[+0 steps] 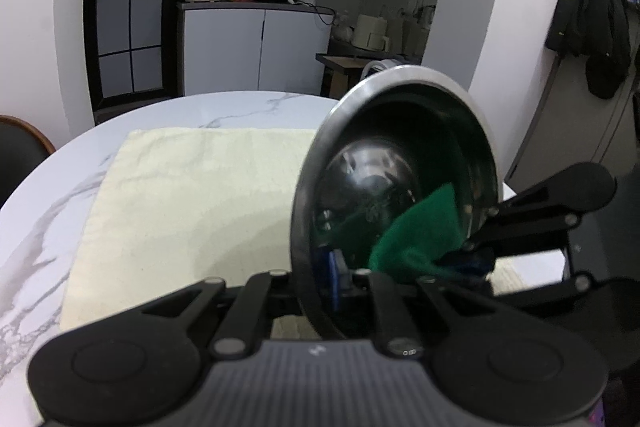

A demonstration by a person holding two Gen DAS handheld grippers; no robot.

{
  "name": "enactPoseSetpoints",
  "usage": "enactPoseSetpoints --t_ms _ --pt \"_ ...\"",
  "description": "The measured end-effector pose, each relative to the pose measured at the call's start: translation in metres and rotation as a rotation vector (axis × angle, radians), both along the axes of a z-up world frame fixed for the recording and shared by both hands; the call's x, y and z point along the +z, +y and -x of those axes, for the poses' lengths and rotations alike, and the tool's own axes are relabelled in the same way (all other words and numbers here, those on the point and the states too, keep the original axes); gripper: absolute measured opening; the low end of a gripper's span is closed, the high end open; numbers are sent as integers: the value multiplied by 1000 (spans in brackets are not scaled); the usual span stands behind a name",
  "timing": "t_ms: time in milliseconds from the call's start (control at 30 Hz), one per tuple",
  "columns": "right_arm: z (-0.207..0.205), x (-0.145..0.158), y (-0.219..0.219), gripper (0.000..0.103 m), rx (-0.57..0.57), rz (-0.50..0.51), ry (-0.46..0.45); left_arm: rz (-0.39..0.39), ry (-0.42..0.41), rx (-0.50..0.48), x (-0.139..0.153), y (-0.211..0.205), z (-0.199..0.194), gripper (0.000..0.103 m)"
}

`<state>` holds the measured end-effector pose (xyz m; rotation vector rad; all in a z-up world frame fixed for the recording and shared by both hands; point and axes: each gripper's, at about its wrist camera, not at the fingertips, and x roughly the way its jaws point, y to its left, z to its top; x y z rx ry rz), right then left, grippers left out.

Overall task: Clean bowl
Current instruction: 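Scrub the bowl interior with the pad in the right gripper, then wipe the pad around the bowl rim with the right gripper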

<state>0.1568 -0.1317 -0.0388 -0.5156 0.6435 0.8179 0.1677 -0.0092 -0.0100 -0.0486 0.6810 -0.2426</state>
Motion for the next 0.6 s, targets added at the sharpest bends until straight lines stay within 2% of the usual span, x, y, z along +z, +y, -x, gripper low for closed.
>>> enactPoseSetpoints --t_ms 167,333,600 --pt "-4 3 -5 8 -45 20 -39 -32 -26 -10 1 -8 3 10" --pt "-7 8 -7 8 -95 21 -97 40 -26 -2 5 2 5 10" --pt "-8 14 -6 9 -151 -11 -180 29 -52 -14 9 2 6 10"
